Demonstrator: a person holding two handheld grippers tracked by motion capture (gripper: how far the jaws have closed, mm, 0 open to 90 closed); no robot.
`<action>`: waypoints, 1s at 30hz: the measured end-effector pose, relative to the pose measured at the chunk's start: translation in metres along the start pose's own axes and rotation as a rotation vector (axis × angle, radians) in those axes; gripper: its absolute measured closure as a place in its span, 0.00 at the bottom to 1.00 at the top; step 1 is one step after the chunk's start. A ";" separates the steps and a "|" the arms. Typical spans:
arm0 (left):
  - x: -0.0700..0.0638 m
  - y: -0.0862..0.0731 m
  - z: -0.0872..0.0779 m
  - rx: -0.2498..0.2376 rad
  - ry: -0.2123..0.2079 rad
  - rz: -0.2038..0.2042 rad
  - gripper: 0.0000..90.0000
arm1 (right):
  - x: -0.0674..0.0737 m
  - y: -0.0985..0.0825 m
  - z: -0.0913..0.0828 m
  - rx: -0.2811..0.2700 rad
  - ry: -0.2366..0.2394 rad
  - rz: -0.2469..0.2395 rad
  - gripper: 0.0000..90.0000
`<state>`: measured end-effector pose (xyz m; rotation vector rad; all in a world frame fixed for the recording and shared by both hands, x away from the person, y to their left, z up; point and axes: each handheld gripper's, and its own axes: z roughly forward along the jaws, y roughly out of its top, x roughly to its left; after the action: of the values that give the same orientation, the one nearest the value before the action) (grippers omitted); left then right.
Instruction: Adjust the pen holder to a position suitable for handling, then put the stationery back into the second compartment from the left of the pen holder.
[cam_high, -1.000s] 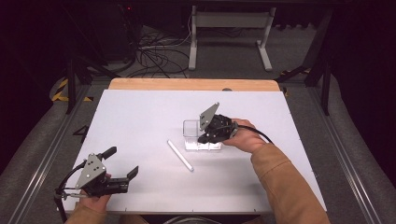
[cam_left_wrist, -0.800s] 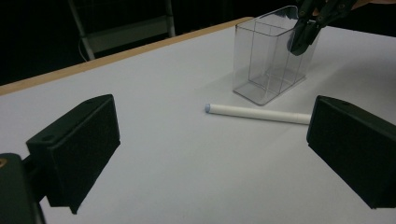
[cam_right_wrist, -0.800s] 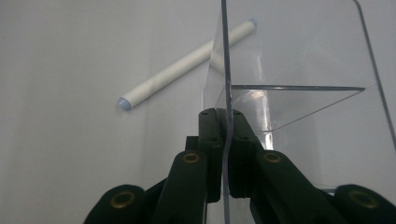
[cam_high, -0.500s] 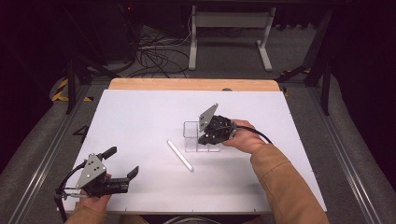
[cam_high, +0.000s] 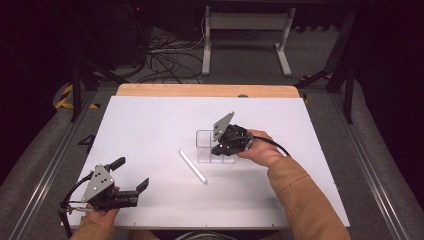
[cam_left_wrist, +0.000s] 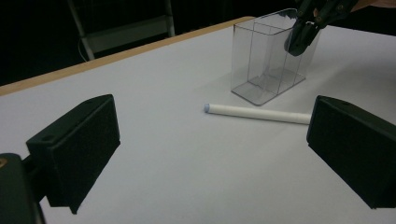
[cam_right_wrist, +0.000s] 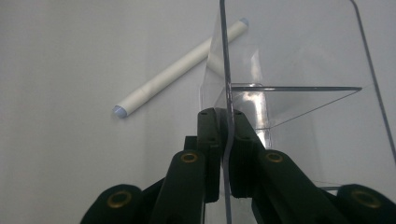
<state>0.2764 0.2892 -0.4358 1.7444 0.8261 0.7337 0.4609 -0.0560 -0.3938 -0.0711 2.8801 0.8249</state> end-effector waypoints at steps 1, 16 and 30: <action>0.000 0.000 0.000 0.001 -0.001 0.002 0.04 | 0.001 -0.001 0.000 -0.005 -0.006 -0.003 0.93; 0.001 0.000 -0.001 -0.009 0.009 -0.001 0.04 | 0.024 0.009 -0.045 -0.280 -0.139 0.164 0.38; 0.001 0.001 0.000 -0.014 -0.001 -0.007 0.03 | 0.044 0.024 -0.052 -0.373 -0.217 0.228 0.22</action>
<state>0.2771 0.2893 -0.4348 1.7283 0.8238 0.7324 0.4084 -0.0636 -0.3446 0.2937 2.5290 1.3135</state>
